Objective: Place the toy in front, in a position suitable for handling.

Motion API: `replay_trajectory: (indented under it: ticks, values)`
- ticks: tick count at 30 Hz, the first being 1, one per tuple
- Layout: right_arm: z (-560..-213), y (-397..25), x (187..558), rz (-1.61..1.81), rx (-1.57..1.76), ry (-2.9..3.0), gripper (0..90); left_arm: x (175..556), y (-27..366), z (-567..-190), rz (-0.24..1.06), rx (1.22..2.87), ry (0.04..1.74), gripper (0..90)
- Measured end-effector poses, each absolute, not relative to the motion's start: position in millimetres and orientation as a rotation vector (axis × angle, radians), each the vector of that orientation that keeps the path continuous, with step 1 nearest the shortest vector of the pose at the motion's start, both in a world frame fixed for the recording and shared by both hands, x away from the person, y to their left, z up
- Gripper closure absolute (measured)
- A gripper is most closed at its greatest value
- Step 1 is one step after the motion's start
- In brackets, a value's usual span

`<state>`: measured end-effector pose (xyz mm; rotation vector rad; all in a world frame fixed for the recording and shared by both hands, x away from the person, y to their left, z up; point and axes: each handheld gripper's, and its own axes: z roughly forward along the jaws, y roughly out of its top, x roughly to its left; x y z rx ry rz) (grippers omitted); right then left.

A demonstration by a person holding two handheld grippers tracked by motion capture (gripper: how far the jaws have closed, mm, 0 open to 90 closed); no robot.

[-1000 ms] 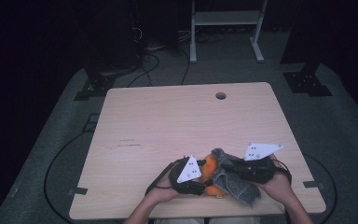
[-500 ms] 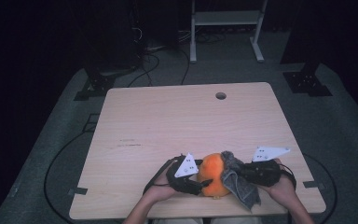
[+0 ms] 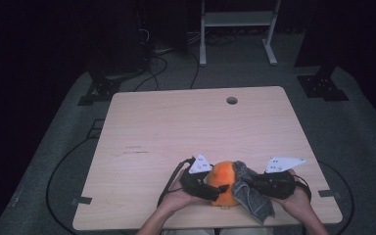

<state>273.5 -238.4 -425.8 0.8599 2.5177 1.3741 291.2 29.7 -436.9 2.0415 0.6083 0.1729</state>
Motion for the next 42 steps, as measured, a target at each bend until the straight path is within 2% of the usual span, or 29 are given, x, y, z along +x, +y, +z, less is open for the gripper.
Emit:
replay_trajectory:
  ticks: [3, 5, 11, 14, 17, 18, 20, 23, 29, 35, 37, 39, 42]
  values:
    - [-427, -243, 275, 1.384, 0.890, 2.501, 78.7, 289, 29, -435, 0.221, 2.019, 0.565, 31.8]
    - [-424, -245, 274, 1.395, 0.903, 2.487, 78.7, 289, 29, -429, 0.245, 1.996, 0.509, 38.1]
    - [-411, -260, 277, 1.425, 0.905, 2.422, 78.6, 301, 17, -407, 0.400, 2.019, 0.243, 42.7]
    - [-418, -259, 285, 1.408, 0.960, 2.411, 78.7, 313, 16, -413, 0.420, 2.105, 0.187, 40.5]
    - [-429, -241, 287, 1.370, 0.947, 2.442, 78.9, 320, 26, -413, 0.319, 2.076, 0.324, 22.4]
    - [-428, -237, 286, 1.372, 0.930, 2.451, 79.0, 321, 29, -413, 0.276, 2.045, 0.369, 19.9]
    - [-427, -227, 282, 1.369, 0.883, 2.467, 78.9, 317, 34, -416, 0.301, 2.061, 0.403, 20.8]
    - [-426, -218, 279, 1.354, 0.840, 2.485, 78.8, 309, 42, -422, 0.332, 2.063, 0.397, 32.3]
    - [-418, -240, 278, 1.368, 0.915, 2.403, 78.9, 297, 57, -432, 0.361, 2.044, 0.359, 39.2]
    - [-423, -232, 286, 1.379, 0.908, 2.412, 78.8, 294, 62, -433, 0.363, 2.039, 0.303, 38.0]
    - [-425, -234, 288, 1.400, 0.926, 2.414, 78.8, 298, 63, -432, 0.356, 2.030, 0.349, 31.4]
    - [-430, -238, 290, 1.382, 0.957, 2.419, 78.8, 304, 61, -432, 0.309, 2.013, 0.479, 20.2]
    - [-437, -248, 292, 1.353, 1.007, 2.433, 78.7, 301, 57, -435, 0.326, 2.010, 0.451, 26.8]
